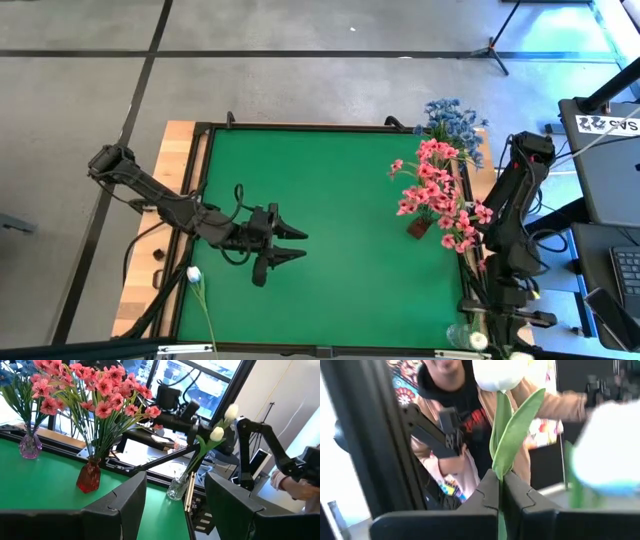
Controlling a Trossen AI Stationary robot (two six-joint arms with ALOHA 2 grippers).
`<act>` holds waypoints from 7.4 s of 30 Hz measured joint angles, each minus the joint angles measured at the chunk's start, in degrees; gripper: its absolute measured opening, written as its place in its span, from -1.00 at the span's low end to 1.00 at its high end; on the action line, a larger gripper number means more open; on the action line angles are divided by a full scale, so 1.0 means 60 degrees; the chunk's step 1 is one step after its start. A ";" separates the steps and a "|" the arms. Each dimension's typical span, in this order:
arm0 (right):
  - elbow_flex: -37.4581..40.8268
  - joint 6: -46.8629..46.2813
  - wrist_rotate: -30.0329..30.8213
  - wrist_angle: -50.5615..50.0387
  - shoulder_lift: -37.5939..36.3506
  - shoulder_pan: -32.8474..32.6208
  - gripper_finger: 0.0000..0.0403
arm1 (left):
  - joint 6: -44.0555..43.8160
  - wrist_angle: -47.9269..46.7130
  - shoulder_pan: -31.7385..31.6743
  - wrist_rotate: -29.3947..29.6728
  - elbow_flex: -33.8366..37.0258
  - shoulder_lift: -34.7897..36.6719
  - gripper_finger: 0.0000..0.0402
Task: Sort flowers into vase by color
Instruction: Put the top white flower into the transparent vase, then put the white flower into the transparent vase
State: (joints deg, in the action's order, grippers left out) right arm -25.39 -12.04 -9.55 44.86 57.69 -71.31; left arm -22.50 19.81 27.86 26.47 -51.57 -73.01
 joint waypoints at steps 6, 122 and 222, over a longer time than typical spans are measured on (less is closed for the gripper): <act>0.0000 -0.0999 0.0168 -0.1264 -0.0007 0.0004 -0.95 | 0.0010 0.0056 0.0054 -0.0002 0.0000 0.0000 -0.02; -0.3308 -1.2016 -0.0097 -1.8728 -0.4156 0.0011 -0.10 | -1.8545 -0.8285 0.3421 -0.6587 -0.2386 -0.3098 -0.27; -0.7122 0.0301 1.0354 -0.9232 -0.1906 0.0022 0.05 | -0.3005 -0.4268 -0.0711 0.1592 -0.4819 -0.2391 -0.97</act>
State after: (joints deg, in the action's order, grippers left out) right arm -68.12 -10.23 52.57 -10.53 46.26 -71.18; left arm -40.52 -5.80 23.60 36.02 -80.49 -87.36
